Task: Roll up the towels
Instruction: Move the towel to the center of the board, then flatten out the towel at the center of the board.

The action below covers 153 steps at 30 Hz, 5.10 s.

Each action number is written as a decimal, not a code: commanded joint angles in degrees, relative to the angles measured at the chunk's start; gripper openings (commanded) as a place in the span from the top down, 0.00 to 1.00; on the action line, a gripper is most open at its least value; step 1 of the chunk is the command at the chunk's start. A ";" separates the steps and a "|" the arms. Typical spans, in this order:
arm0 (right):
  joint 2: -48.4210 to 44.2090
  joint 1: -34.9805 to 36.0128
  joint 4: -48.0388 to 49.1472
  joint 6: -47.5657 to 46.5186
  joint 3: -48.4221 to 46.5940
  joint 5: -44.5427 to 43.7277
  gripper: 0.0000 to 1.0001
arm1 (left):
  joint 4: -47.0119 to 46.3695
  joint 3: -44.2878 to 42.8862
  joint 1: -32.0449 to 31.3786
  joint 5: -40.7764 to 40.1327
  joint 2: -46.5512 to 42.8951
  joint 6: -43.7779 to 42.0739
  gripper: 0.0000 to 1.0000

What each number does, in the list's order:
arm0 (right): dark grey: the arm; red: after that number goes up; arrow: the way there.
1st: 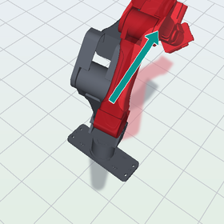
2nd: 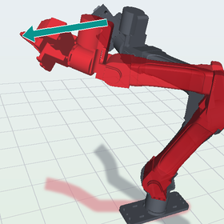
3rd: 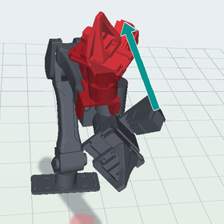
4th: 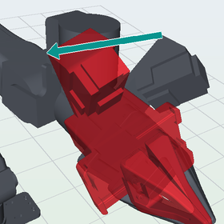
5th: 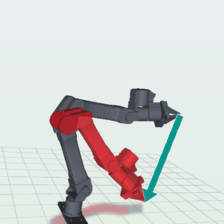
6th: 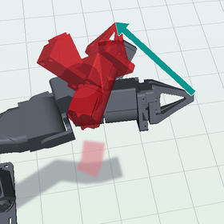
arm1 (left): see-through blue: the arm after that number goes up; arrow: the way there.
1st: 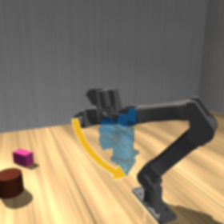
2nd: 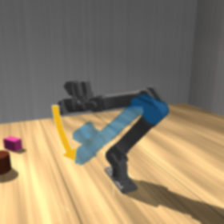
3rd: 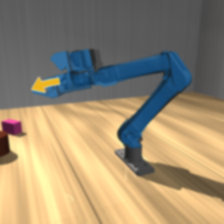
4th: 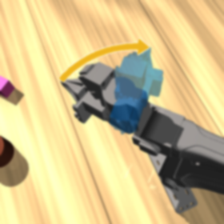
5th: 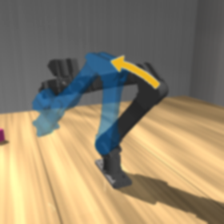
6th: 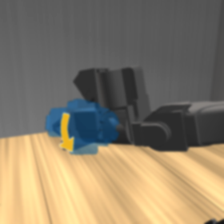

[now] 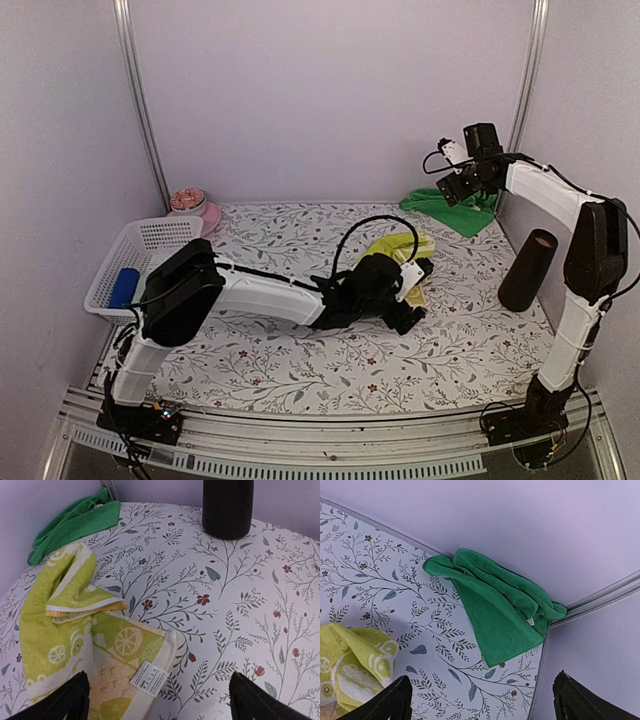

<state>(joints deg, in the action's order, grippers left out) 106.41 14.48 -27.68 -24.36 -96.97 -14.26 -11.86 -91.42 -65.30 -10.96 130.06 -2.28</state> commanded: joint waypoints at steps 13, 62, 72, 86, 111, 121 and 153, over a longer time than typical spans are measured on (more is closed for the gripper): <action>-2.77 -4.46 0.35 3.43 1.60 6.07 0.01 | 13.13 -17.38 2.66 7.02 15.41 7.10 0.15; -15.44 24.58 12.07 -36.17 34.50 29.42 0.06 | -4.08 43.65 9.88 -0.21 -33.54 20.89 1.00; -7.01 27.17 16.46 -36.03 34.75 26.52 0.47 | -6.70 47.12 10.82 0.56 -34.63 21.87 1.00; -10.26 20.94 16.40 -26.53 28.18 23.93 0.98 | -4.54 52.79 14.34 -1.81 -49.75 18.39 1.00; -6.73 14.01 6.55 -27.88 24.35 14.25 0.27 | -11.17 58.63 10.89 8.06 -40.81 21.46 1.00; 3.41 20.77 5.15 -14.00 13.73 15.29 0.19 | -14.83 57.61 8.76 7.98 -34.45 23.70 1.00; 18.90 29.04 4.39 -3.57 5.21 11.17 0.30 | -17.67 62.98 8.67 4.29 -36.64 24.78 0.98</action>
<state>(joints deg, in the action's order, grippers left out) 123.66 43.46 -23.16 -29.28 -90.19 -1.85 -27.92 -29.32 -56.01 -5.69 94.30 22.22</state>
